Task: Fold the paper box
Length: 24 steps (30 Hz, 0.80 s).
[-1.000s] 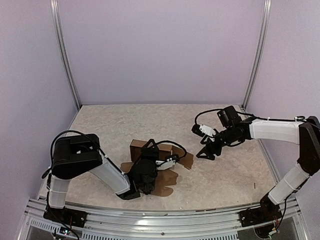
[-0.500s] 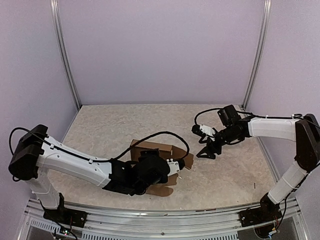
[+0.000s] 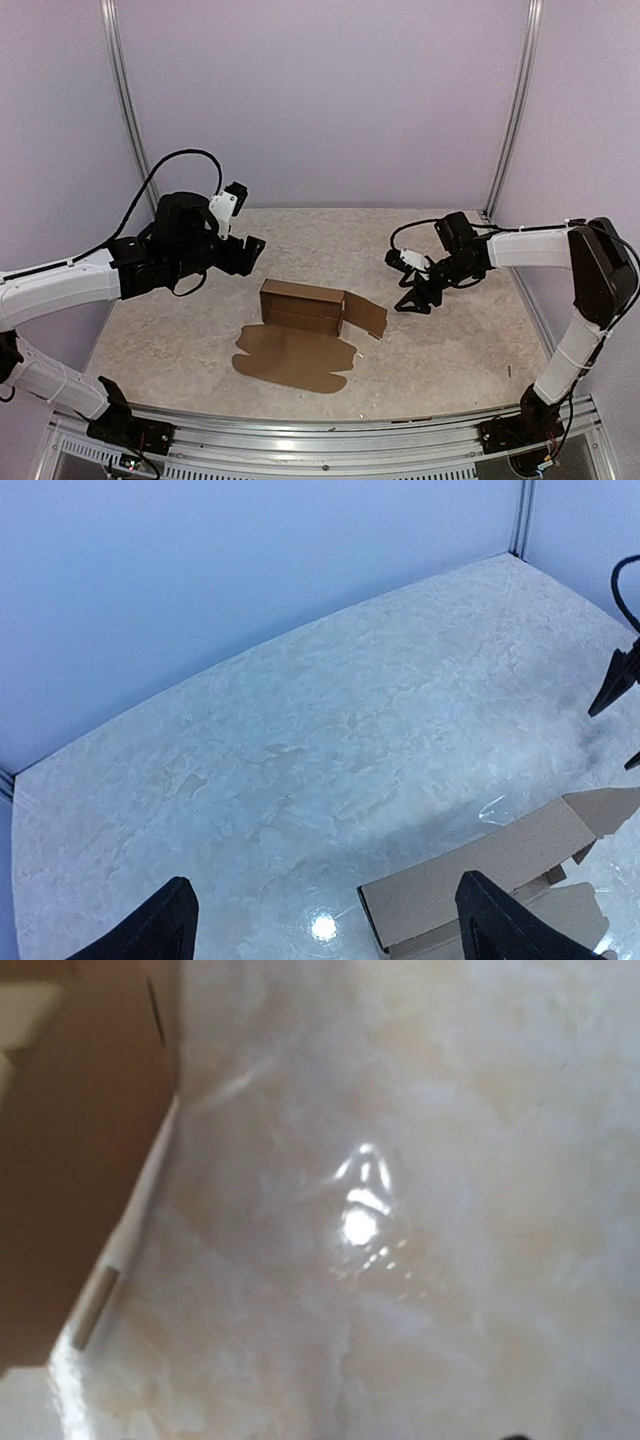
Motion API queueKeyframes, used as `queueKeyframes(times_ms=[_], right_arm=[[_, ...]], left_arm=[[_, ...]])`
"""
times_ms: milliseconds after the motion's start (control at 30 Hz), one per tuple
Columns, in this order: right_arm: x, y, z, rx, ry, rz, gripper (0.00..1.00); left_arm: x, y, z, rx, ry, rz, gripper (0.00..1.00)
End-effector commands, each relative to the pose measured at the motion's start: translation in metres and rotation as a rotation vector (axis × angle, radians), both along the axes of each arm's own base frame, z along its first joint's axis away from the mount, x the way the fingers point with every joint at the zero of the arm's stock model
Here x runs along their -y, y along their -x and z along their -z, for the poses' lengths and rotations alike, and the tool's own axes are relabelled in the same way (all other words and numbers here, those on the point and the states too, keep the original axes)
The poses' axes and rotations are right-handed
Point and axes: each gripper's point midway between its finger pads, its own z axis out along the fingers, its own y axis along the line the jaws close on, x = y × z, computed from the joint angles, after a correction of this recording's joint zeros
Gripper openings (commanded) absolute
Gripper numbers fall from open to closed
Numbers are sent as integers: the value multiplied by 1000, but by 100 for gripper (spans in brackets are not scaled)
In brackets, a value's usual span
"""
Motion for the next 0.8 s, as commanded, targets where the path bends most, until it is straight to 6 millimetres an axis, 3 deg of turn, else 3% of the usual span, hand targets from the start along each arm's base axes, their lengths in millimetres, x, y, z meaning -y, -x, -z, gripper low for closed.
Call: queueKeyframes(times_ms=[0,167,333,500,767], right_arm=[[-16,8,13,-13,30,-66,76],[-31,25,21,3,64,-112,79],[-43,35,23,4,79,-132,79],[-61,44,23,-27,82,-132,79],[-80,49,19,-50,78,-137,79]], left_arm=[[5,5,37,-218,240,109,87],[14,0,62,-307,325,112,84],[11,0,92,-353,355,108,80],[8,11,123,-392,408,111,76],[-2,20,138,-383,468,105,72]])
